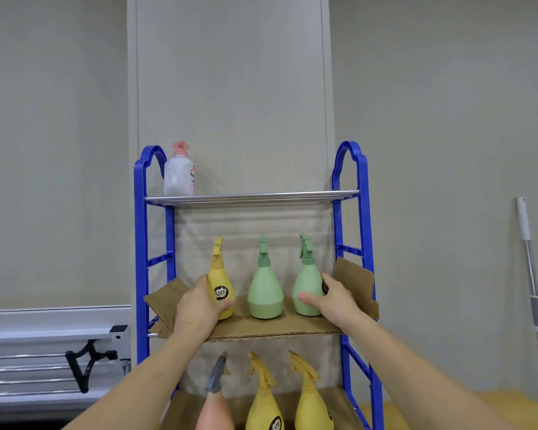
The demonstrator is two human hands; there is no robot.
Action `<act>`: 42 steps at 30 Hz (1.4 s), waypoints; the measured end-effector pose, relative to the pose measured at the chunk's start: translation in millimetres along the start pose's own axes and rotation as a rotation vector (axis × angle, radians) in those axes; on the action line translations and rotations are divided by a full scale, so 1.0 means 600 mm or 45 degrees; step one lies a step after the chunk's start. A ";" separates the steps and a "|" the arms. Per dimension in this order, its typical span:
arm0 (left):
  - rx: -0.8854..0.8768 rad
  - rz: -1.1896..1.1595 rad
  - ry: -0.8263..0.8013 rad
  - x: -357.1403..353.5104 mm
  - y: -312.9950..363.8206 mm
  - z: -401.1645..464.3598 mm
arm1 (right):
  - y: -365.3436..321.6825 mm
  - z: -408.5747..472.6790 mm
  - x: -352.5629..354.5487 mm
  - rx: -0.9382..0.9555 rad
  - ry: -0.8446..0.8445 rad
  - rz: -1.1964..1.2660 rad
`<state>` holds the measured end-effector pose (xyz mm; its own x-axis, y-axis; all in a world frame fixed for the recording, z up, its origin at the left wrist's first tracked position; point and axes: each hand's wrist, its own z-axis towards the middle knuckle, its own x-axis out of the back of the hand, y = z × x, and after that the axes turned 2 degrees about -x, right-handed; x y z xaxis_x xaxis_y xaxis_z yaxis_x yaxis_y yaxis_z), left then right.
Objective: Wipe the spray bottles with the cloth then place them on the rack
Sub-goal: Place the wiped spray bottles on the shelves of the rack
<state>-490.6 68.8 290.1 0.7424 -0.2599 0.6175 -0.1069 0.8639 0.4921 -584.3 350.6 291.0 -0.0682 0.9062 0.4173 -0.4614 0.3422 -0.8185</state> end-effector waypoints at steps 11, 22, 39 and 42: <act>0.003 0.053 -0.014 -0.003 -0.002 -0.001 | 0.002 0.000 0.000 0.010 0.005 0.008; 0.020 0.049 -0.017 -0.006 -0.002 -0.004 | 0.004 0.003 0.000 0.013 0.003 -0.006; 0.066 -0.015 -0.087 0.001 0.003 -0.003 | -0.008 -0.007 0.003 -0.008 -0.010 -0.033; 0.074 -0.026 -0.090 0.001 0.003 -0.004 | -0.009 -0.009 0.003 -0.007 0.000 -0.034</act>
<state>-488.8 71.6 289.8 0.6963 -0.3089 0.6478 -0.1321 0.8320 0.5388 -577.4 352.0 294.0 -0.0562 0.8967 0.4392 -0.4581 0.3677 -0.8093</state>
